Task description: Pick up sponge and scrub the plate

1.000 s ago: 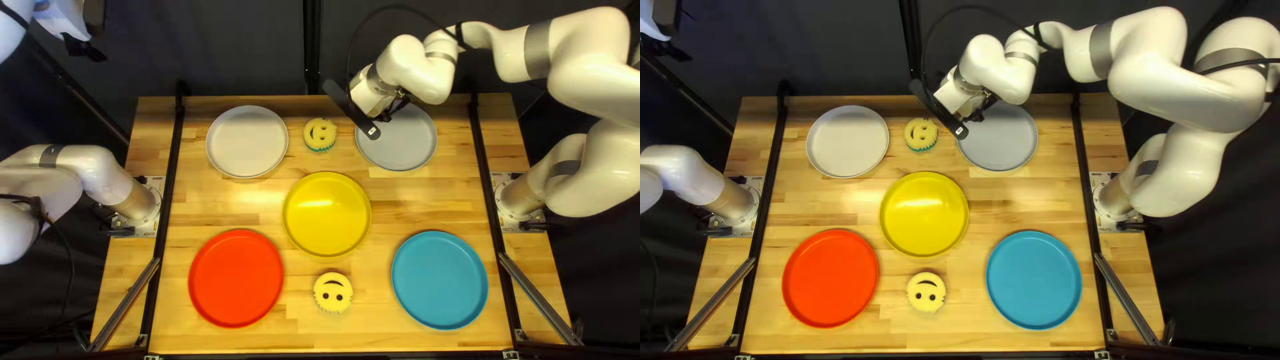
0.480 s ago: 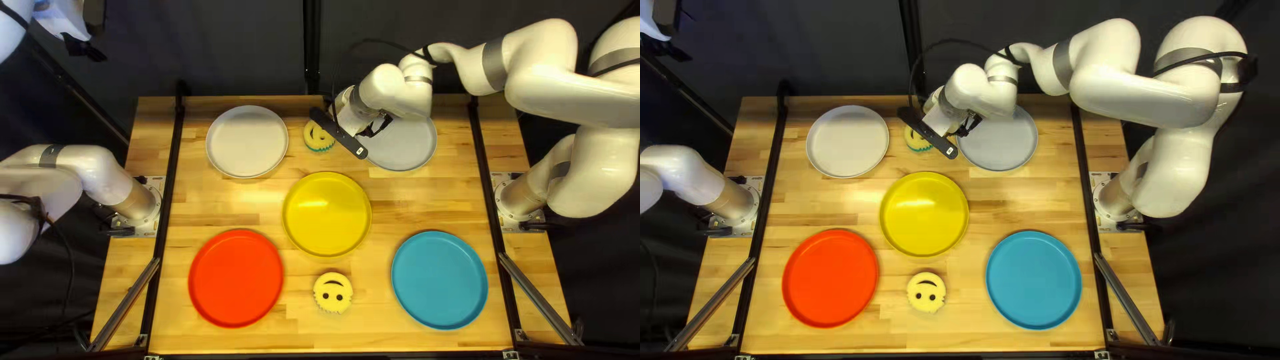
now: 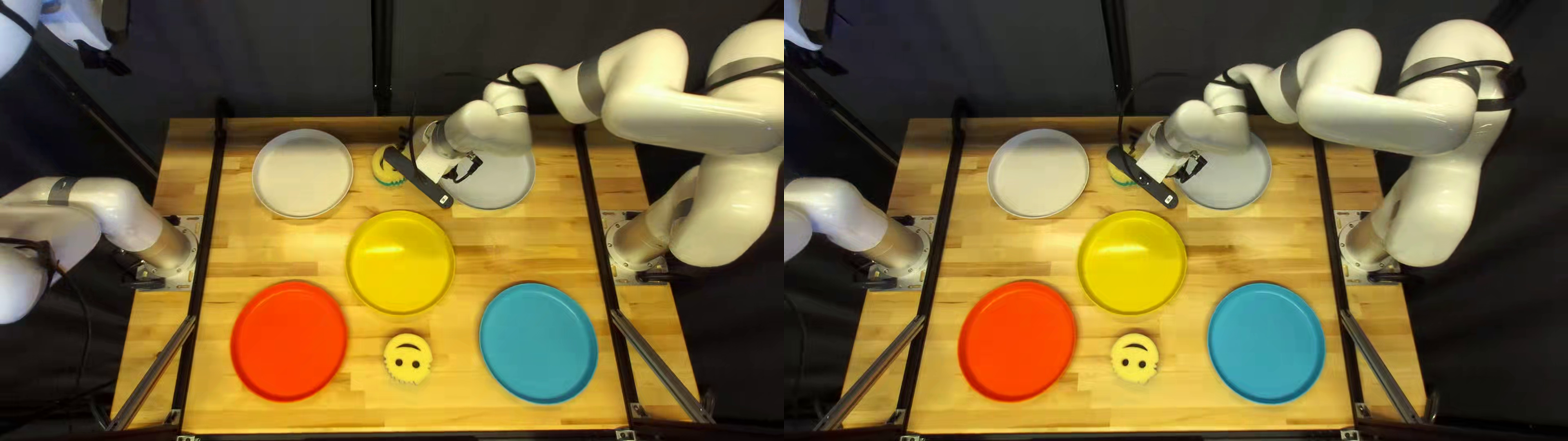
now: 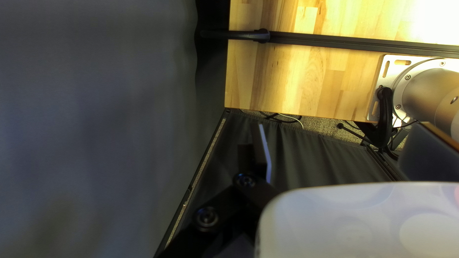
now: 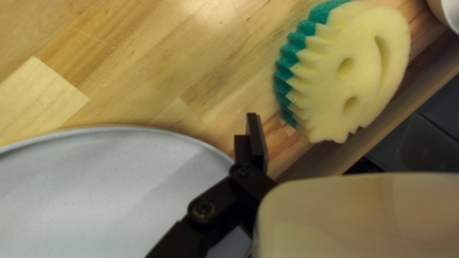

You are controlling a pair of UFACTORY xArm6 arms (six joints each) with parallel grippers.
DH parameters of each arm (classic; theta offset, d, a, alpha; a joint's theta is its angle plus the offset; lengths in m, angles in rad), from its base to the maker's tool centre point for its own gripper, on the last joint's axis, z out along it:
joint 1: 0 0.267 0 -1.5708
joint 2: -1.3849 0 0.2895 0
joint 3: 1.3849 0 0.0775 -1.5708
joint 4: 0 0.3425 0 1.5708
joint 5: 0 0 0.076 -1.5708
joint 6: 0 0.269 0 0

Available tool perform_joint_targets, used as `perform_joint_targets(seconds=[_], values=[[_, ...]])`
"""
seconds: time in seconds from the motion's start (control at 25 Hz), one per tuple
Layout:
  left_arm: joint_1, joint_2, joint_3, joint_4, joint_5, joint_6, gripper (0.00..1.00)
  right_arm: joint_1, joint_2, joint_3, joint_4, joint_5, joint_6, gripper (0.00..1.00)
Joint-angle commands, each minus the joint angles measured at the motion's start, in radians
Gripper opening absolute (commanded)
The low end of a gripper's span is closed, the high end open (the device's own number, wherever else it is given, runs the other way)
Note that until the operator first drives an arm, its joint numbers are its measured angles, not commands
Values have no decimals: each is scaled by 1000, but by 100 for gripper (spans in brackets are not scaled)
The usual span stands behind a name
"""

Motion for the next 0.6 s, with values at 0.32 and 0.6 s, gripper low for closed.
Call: perform_joint_targets(seconds=[0.32,0.6], values=[[0,0,0,0,0,0,100,1,9,-3,-2,-1,10,100],[0,0,0,0,0,0,100,-3,69,-27,-199,-50,175,100]])
